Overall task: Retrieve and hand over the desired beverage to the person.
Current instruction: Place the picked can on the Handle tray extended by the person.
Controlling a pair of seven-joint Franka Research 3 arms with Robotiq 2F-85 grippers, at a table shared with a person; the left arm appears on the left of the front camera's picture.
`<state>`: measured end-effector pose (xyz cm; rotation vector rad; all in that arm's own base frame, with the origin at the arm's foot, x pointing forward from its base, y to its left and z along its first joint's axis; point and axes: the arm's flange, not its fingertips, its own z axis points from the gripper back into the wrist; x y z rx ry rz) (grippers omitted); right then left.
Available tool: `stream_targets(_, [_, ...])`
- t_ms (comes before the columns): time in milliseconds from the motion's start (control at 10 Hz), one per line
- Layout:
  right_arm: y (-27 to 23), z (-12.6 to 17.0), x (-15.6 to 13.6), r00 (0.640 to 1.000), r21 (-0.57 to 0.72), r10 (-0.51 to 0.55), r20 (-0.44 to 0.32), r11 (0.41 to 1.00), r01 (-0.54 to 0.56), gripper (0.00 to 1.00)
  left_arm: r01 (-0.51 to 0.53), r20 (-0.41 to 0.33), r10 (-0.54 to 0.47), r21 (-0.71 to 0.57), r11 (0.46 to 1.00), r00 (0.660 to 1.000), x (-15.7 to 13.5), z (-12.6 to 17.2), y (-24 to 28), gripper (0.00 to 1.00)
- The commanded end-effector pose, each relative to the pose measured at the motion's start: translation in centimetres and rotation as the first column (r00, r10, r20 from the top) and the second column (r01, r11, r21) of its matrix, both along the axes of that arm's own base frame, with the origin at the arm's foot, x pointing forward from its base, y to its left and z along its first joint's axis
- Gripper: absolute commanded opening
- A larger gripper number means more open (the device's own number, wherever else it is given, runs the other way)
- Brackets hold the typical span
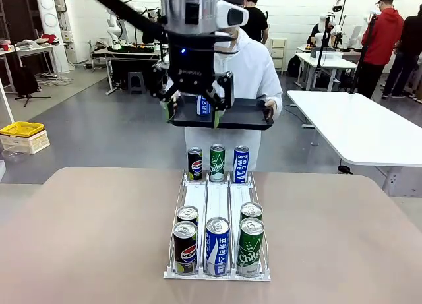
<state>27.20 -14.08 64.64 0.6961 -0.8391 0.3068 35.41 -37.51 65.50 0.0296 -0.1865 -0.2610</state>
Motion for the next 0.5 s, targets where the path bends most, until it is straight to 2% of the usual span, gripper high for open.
stream_targets(0, [0.0,0.1,0.2,1.0,0.023,0.019,0.019,1.0,-0.02,1.0,0.008,-0.011,-0.009,-0.042,0.999,1.0,-1.5,-2.2,3.3,1.0])
stream_targets(200, [0.0,0.1,0.2,1.0,0.023,0.019,0.019,1.0,-0.02,1.0,-0.028,-0.012,0.027,-0.056,0.998,1.0,-2.1,-2.4,4.2,1.0])
stream_targets(400, [0.0,0.1,0.2,1.0,0.023,0.019,0.019,1.0,-0.02,1.0,-0.082,-0.044,0.08,-0.05,0.995,0.996,-1.5,-2.3,4.2,1.0])
